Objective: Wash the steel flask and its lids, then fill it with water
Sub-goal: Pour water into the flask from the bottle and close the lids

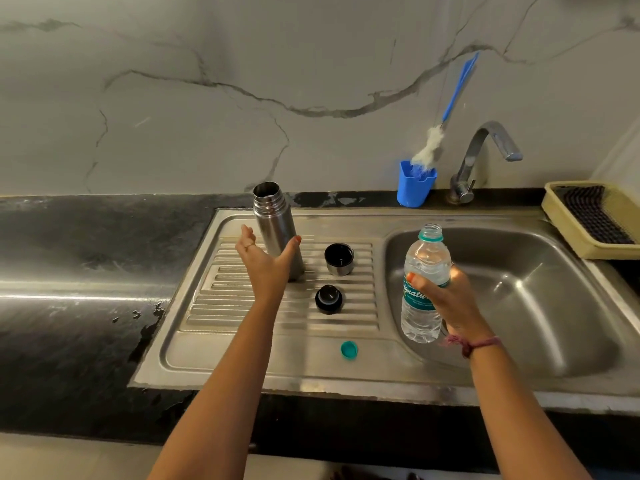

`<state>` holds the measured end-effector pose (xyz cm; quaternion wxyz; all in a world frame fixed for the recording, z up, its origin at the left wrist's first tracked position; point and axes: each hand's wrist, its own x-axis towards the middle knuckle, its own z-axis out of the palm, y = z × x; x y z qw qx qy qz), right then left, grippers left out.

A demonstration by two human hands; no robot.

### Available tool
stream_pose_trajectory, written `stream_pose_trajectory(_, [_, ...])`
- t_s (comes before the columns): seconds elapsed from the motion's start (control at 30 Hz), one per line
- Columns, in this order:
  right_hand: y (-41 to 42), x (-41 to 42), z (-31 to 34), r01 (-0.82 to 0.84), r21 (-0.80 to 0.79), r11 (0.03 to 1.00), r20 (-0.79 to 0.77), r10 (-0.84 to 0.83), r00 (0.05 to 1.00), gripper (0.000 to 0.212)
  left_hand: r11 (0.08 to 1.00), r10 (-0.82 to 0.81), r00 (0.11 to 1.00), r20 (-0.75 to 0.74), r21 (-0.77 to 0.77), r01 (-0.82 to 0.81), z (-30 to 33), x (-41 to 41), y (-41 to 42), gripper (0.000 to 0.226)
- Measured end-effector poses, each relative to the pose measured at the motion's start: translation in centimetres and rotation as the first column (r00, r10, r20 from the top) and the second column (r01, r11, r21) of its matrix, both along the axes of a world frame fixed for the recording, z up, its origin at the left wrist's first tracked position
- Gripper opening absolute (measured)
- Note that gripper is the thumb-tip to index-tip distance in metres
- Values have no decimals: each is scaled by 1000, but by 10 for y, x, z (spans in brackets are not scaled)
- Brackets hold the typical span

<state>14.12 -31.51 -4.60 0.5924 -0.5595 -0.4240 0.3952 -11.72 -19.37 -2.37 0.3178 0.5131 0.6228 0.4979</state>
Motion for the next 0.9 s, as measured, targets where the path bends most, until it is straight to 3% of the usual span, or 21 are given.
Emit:
stream_pose_trajectory(0.13, [3, 3, -1, -2, -4, 1000, 11, 3, 1000, 65, 993, -46, 999, 26, -107, 49, -5, 0, 30, 119])
stream_pose_trajectory(0.4, [6, 9, 3, 4, 7, 1000, 8, -4, 1000, 68, 995, -55, 994, 91, -82, 63, -12, -1, 41, 81])
stream_pose_trajectory(0.67, [5, 22, 8, 19, 5, 1000, 6, -19, 1000, 71, 998, -24, 992, 124, -55, 31, -9, 1, 42, 71])
stream_pose_trajectory(0.9, [-3, 37, 16, 39, 5, 999, 7, -39, 999, 69, 995, -30, 993, 112, 102, 19, 30, 16, 33, 76])
